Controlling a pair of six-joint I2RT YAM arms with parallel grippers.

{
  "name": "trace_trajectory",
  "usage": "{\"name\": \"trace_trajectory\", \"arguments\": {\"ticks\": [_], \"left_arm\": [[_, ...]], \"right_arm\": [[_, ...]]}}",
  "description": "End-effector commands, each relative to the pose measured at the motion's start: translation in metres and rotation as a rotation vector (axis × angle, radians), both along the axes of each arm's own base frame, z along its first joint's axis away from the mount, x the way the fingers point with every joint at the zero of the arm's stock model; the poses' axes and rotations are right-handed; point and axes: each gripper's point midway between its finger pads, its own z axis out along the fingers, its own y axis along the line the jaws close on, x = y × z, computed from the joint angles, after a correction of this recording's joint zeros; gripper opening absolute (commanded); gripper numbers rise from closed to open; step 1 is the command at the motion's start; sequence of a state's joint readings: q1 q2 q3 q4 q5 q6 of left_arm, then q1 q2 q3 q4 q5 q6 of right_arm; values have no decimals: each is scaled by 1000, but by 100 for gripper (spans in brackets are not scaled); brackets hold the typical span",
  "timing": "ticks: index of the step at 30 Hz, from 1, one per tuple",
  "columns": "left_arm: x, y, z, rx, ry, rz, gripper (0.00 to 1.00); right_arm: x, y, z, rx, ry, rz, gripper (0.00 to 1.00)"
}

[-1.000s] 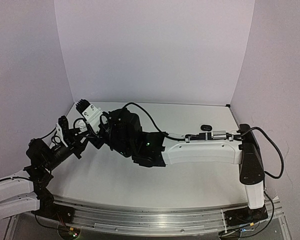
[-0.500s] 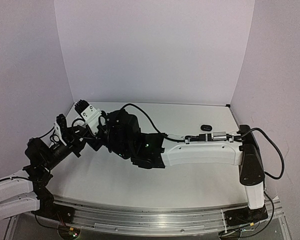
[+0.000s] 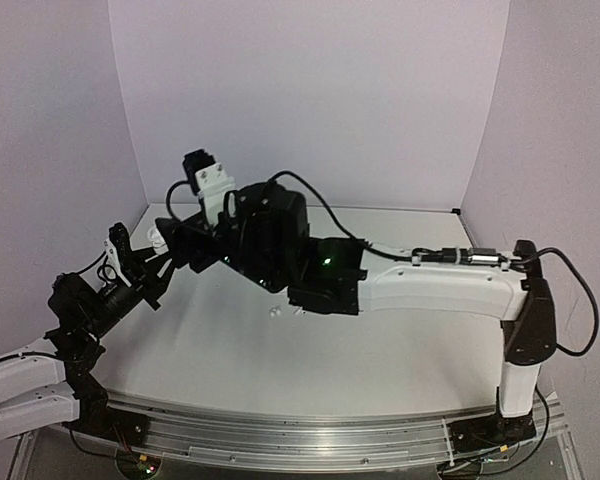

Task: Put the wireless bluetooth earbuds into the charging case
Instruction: Pick up the left earbud from the center of the board.

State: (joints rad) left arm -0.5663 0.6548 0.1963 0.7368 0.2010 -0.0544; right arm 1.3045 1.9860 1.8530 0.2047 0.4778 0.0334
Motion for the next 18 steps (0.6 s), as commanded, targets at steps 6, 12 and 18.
{"name": "trace_trajectory", "arguments": {"ticks": [6, 12, 18], "left_arm": [[2, 4, 28, -37, -47, 19, 0], [3, 0, 26, -23, -36, 6, 0], [2, -2, 24, -18, -31, -10, 0]], "right_arm": [[104, -123, -114, -162, 733, -357, 71], [118, -142, -219, -434, 1052, -498, 67], [113, -144, -270, -381, 1229, -585, 63]]}}
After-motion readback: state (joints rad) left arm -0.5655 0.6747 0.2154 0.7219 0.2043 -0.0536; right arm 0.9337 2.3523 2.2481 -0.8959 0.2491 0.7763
